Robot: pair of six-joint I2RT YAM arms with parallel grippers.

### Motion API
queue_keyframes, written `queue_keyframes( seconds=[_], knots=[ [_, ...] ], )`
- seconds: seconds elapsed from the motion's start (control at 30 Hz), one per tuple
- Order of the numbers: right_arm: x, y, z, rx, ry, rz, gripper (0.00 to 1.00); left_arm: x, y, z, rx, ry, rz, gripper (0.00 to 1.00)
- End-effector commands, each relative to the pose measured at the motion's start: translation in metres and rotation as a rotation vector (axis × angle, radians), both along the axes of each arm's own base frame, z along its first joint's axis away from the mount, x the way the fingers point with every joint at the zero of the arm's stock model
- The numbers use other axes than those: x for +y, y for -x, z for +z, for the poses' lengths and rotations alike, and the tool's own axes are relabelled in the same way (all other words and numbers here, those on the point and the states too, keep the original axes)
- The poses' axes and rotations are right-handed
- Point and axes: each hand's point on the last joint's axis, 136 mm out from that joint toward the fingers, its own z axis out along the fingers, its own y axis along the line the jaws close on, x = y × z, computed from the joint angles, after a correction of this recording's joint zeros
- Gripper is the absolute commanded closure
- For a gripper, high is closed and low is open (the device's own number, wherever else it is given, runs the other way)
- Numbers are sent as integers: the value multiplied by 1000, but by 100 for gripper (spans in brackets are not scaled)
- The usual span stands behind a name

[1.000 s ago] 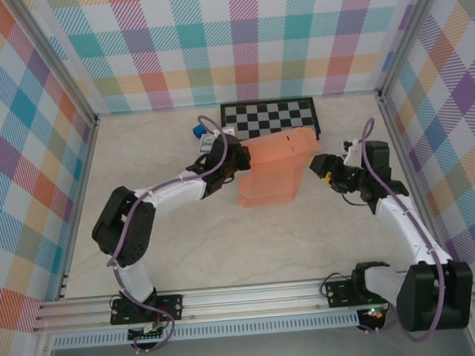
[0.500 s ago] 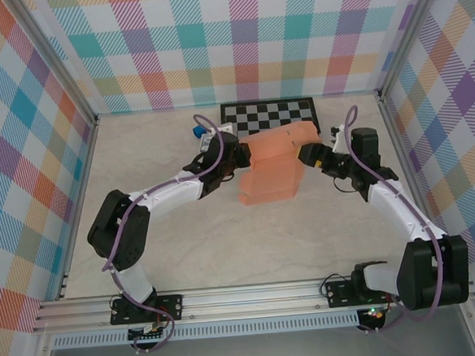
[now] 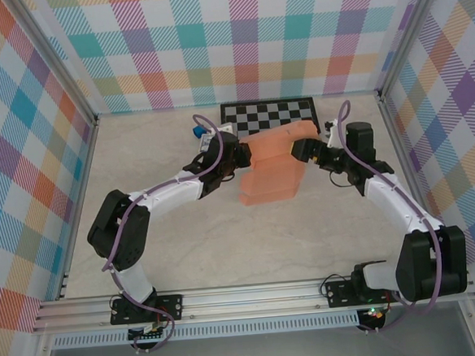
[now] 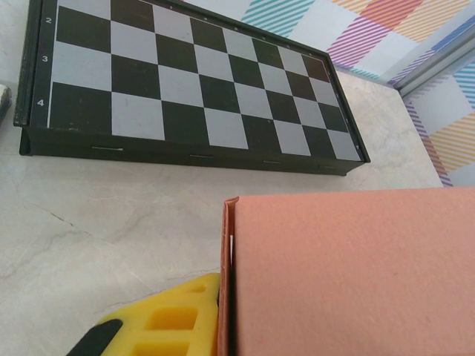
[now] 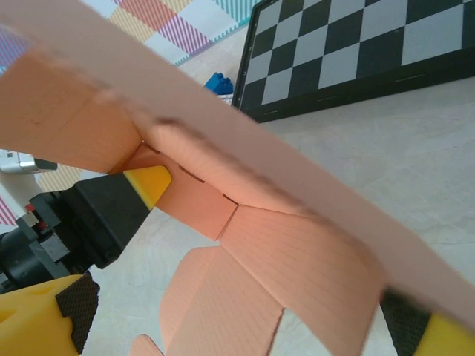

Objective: Fold the paper box

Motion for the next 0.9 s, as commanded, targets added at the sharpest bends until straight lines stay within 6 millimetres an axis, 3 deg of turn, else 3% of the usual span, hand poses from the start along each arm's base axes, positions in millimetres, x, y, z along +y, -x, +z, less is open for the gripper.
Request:
queue_keyframes(
  seconds=[0.0,0.37,0.7,0.87],
  knots=[
    [8,-6,26,-92,-2,42,0,-4,4,20,-26,45,-12,85],
    [21,5,30,-84,15,100,0,0,3,14,-23,23,7,84],
    [11,16,20,-72,113,91,0,-2,-1,9,-19,14,4,84],
    [12,13,27,-91,109,97,0,-1,1,6,-9,2,3,84]
  ],
)
